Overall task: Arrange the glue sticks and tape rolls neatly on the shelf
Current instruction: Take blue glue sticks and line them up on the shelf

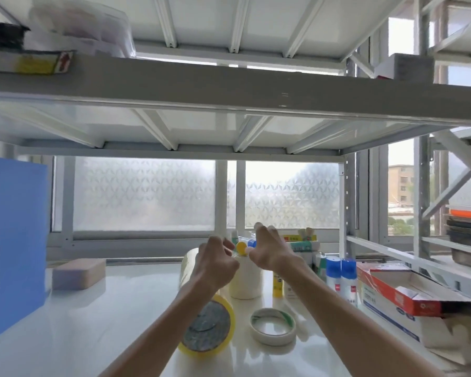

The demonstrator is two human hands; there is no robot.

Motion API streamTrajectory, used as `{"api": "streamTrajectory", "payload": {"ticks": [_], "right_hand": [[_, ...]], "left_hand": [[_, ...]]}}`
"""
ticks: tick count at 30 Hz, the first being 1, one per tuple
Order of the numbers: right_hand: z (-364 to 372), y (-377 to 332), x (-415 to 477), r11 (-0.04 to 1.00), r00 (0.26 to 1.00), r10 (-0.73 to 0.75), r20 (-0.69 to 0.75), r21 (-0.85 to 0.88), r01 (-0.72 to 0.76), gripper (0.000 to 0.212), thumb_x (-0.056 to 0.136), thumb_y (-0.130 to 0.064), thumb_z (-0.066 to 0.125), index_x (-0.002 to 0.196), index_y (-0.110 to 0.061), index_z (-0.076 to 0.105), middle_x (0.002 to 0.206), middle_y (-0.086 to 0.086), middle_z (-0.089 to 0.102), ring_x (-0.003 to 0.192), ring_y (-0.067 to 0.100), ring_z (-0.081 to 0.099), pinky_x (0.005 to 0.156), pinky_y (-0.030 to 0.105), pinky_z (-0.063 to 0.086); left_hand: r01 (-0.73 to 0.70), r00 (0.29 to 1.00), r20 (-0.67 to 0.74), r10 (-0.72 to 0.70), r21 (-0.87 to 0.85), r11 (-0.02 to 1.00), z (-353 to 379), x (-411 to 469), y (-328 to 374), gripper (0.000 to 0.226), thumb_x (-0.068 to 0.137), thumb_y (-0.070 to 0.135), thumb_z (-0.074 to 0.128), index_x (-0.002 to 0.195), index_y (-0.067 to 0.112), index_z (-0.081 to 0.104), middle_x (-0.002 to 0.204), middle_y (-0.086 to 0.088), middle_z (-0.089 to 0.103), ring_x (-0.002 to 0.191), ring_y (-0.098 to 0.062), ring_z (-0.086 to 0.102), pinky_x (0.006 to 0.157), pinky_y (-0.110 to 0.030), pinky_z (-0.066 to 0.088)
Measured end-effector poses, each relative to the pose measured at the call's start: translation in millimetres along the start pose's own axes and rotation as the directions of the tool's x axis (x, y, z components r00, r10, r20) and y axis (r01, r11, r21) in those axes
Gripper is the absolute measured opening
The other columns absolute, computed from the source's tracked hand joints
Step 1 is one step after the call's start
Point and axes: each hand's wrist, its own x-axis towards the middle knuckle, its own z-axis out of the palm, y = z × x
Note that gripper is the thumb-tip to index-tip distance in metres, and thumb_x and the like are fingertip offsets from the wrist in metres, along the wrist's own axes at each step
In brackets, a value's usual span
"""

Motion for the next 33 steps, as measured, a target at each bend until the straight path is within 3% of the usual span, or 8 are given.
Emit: {"api": "streamTrajectory", "payload": {"ticks": [5,9,13,15,18,23,30,33], "right_hand": [[12,-4,18,0.988,0.998,-0.061,-0.01,-0.145,0.059,0.007,0.084,0.0,0.058,0.086,-0.006,0.056,0.073,0.007,0.053,0.067,0.02,0.055,0.054,0.028,0.044],[-14,-1,16,0.998,0.975,-0.048,-0.219,0.036,0.057,0.018,0.082,0.0,0.056,0.096,0.001,0.067,0.092,0.018,0.067,0.085,0.033,0.065,0.065,0.032,0.051],[-74,7,-14,0.988,0.958,-0.107,-0.266,0.077,0.131,0.026,0.084,-0.008,0.058,0.108,-0.006,0.068,0.102,0.016,0.066,0.086,0.027,0.063,0.07,0.031,0.054],[-103,14,-37,0.984,0.961,-0.165,-0.223,0.022,0.174,0.019,0.086,-0.013,0.062,0.103,-0.008,0.069,0.093,0.01,0.066,0.075,0.015,0.061,0.062,0.022,0.048],[-136,29,-72,0.982,0.973,-0.188,-0.132,-0.041,0.184,0.016,0.086,-0.019,0.066,0.099,-0.011,0.071,0.078,0.002,0.066,0.064,0.005,0.057,0.059,0.02,0.046],[-173,72,-105,0.983,0.997,-0.071,-0.012,-0.171,0.068,0.019,0.086,-0.03,0.067,0.086,-0.012,0.073,0.062,-0.005,0.065,0.048,0.0,0.059,0.048,0.013,0.043],[-182,130,-115,0.961,0.994,0.063,0.091,-0.274,-0.035,0.014,0.087,-0.024,0.066,0.092,-0.012,0.072,0.072,-0.004,0.067,0.062,0.005,0.059,0.056,0.017,0.041],[-166,149,-105,0.961,0.991,0.094,0.091,-0.269,-0.066,0.017,0.087,-0.024,0.066,0.097,-0.011,0.071,0.088,0.005,0.069,0.076,0.014,0.061,0.062,0.022,0.043]], "left_hand": [[-0.045,0.999,0.023,0.045,-0.017,0.999,5,1,-7,0.031,0.077,0.012,0.066,0.108,0.012,0.068,0.097,-0.002,0.07,0.092,-0.018,0.067,0.084,-0.034,0.057],[-0.164,0.986,-0.002,0.164,0.024,0.986,3,-1,-4,0.046,0.078,0.006,0.067,0.123,0.013,0.058,0.118,-0.004,0.064,0.107,-0.018,0.061,0.087,-0.026,0.052],[-0.31,0.951,0.025,0.309,0.057,0.949,11,-6,10,0.065,0.083,0.027,0.074,0.137,0.018,0.038,0.134,0.002,0.042,0.125,-0.014,0.039,0.092,-0.019,0.034],[-0.337,0.938,0.076,0.339,-0.031,0.941,22,-11,24,0.053,0.083,0.033,0.074,0.128,0.019,0.05,0.125,0.004,0.054,0.116,-0.013,0.051,0.092,-0.023,0.044],[-0.284,0.934,0.151,0.325,-0.241,0.928,39,-30,51,0.028,0.076,0.031,0.08,0.097,0.015,0.07,0.089,0.005,0.073,0.078,-0.012,0.068,0.068,-0.023,0.052],[-0.203,0.854,0.337,0.396,-0.485,0.851,87,-62,85,0.018,0.074,0.021,0.083,0.086,0.009,0.078,0.075,-0.001,0.076,0.064,-0.011,0.067,0.073,-0.035,0.059],[-0.191,0.933,0.221,0.285,-0.37,0.909,120,-73,91,0.041,0.062,0.028,0.091,0.09,0.014,0.064,0.073,0.009,0.063,0.065,-0.005,0.057,0.061,-0.011,0.049],[-0.089,0.967,0.198,0.162,-0.333,0.939,121,-70,73,0.049,0.06,0.024,0.092,0.093,0.015,0.057,0.079,0.007,0.061,0.074,-0.01,0.061,0.063,-0.012,0.05]]}}
